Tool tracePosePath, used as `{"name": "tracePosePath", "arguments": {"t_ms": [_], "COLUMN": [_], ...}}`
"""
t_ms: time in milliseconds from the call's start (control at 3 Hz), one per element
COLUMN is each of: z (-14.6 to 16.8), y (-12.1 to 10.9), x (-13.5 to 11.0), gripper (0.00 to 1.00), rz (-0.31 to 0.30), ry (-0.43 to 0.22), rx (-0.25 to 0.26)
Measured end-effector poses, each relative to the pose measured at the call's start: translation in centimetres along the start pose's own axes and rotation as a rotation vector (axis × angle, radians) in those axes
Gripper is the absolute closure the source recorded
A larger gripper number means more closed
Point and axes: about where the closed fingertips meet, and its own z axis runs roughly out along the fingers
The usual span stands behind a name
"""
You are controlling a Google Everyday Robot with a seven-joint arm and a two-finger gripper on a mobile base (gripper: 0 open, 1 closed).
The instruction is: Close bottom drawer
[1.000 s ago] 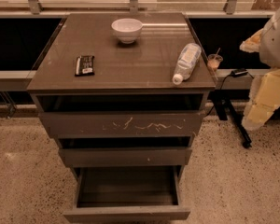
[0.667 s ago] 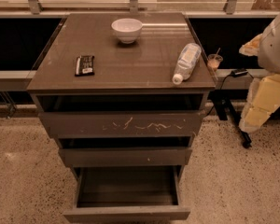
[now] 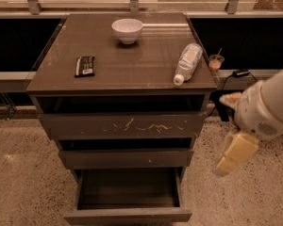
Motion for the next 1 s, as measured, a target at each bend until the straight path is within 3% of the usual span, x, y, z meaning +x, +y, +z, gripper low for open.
{"name": "tracePosePath", "arguments": {"t_ms": [333, 667, 1000], "z": [2.3, 2.4, 8.6], "y": [0.6, 0.6, 3.2], "x": [1.1, 0.8, 0.5], "gripper": [0.00, 0.00, 0.00], "rz": [0.014, 0.013, -0.032], "ry": [0.008, 0.017, -0.050], "rx": [0.018, 0.028, -0.050]}}
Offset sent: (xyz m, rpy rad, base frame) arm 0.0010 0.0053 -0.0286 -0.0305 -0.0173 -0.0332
